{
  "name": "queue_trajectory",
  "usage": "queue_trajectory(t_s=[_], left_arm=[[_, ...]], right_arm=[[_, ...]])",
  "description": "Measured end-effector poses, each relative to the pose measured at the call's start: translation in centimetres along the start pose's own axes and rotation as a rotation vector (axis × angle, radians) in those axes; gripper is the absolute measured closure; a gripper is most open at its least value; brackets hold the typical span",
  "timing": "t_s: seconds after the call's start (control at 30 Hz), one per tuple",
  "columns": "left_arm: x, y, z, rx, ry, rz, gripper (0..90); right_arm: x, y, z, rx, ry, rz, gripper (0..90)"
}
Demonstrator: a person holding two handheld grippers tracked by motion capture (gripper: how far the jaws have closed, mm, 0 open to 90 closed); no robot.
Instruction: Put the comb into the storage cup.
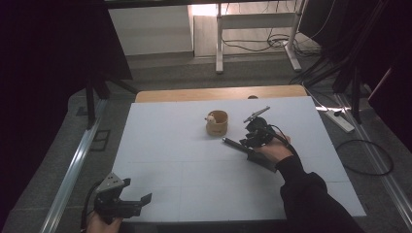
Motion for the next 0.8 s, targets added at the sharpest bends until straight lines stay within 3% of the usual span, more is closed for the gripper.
queue_trajectory(t_s=[0.13,0.2,0.37,0.57,0.8], left_arm=[[0.0,0.0,0.0,0.001,-0.001,0.001,3.6],[0.0,0.0,0.0,0.001,0.000,0.001,3.6],[0.1,0.0,0.0,0.001,-0.001,0.001,3.6],[0.1,0.0,0.0,0.001,-0.002,0.001,3.7],[0.1,0.0,0.0,0.002,-0.003,0.000,3.7]], right_arm=[[0.6,0.2,0.0,0.002,-0.020,-0.031,85.2],[0.9,0.4,0.0,0.010,-0.031,-0.038,90.0],[2.1,0.4,-0.1,0.010,-0.070,-0.020,90.0],[3.1,0.2,-0.4,-0.007,-0.066,-0.001,90.0],[4.3,0.3,-0.8,0.039,-0.057,0.004,90.0]])
Point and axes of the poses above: each handheld gripper's, and its own axes: x roughly forward along the jaws, z roughly out of its underside, y roughly to its right, the point moved 2 cm from there along x, roughly forward along the jaws, and after that the axes turned 14 degrees about y, right-handed, at the moved point
